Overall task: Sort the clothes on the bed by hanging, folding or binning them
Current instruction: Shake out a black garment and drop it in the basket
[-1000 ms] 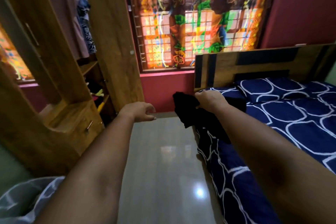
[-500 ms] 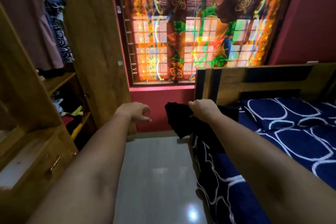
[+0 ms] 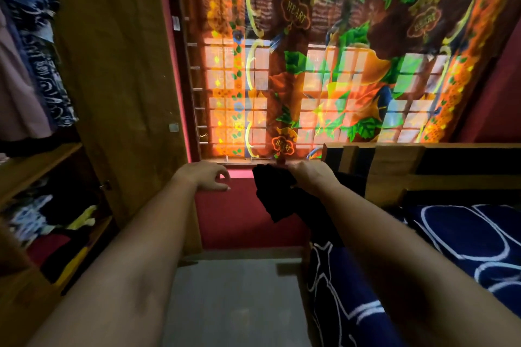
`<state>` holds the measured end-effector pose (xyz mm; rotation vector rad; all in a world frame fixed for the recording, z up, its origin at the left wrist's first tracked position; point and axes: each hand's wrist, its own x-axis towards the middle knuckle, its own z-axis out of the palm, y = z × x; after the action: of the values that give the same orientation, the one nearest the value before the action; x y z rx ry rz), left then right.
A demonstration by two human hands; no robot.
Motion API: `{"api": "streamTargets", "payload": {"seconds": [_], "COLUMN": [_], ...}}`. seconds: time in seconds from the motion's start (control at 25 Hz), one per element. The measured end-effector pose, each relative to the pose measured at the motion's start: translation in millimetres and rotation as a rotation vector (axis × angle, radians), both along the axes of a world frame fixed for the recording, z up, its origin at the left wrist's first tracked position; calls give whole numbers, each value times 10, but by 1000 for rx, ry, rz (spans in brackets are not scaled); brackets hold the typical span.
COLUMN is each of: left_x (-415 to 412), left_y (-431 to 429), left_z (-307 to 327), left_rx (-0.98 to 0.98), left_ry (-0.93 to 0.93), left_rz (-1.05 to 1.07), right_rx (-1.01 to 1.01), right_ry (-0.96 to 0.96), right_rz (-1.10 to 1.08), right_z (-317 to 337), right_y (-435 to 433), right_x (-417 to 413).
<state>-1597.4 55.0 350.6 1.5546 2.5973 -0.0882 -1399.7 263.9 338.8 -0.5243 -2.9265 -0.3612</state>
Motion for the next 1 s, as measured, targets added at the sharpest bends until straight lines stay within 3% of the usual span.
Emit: {"api": "streamTargets", "payload": {"seconds": [0.4,0.52,0.88,1.0], "left_x": [-1693,-2045,-2778,-2960], "left_y": [727,679,-498,-906], "left_z": [-31,-22,-79,-145], "left_rx": [-3,89,51,212], "left_ry": [-31,-118,-204,-198], "left_rz": [261,419,768,883], "right_rx": [114,140,148,164], "right_ry": [-143,-165,-171,-232], "right_rz": [279,399,789,900], "right_z": [190,302,177,110], "right_y": [1020,1093,93,-412], "right_x": [-2291,-3017,-4696,-5243]}}
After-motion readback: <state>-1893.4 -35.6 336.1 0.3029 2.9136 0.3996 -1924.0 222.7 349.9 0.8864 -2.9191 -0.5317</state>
